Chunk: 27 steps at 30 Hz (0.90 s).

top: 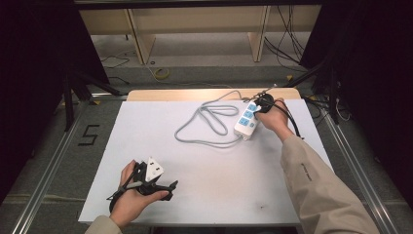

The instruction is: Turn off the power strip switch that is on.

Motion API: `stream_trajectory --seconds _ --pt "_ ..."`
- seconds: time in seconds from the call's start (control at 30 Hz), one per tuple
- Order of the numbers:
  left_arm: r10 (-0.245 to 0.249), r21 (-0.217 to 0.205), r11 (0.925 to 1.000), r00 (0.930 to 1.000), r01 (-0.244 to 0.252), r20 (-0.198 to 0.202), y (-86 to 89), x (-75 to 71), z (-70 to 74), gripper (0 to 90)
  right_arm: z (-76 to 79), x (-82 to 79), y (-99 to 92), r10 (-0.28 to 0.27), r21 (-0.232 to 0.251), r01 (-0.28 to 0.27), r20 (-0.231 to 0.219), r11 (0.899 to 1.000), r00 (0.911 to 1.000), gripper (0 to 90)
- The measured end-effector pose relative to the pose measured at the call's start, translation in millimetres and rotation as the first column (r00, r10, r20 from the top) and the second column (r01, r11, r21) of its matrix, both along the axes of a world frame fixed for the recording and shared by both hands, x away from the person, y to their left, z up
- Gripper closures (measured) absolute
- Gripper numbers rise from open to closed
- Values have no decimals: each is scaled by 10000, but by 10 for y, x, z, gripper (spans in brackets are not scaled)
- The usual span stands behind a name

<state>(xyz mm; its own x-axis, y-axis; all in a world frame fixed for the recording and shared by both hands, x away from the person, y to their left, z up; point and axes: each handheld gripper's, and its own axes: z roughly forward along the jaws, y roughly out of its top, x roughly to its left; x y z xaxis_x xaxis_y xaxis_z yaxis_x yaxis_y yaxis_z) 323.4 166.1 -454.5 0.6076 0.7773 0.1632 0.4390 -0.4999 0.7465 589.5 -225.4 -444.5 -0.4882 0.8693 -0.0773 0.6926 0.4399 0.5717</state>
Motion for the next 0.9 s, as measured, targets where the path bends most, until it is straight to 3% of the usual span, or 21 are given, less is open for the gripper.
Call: stream_trajectory --seconds 0.9 --pt "-31 26 10000 10000 31 -38 -4 1 0 61 5 14 31 -53 -197 50 -144 9998 9999 900"
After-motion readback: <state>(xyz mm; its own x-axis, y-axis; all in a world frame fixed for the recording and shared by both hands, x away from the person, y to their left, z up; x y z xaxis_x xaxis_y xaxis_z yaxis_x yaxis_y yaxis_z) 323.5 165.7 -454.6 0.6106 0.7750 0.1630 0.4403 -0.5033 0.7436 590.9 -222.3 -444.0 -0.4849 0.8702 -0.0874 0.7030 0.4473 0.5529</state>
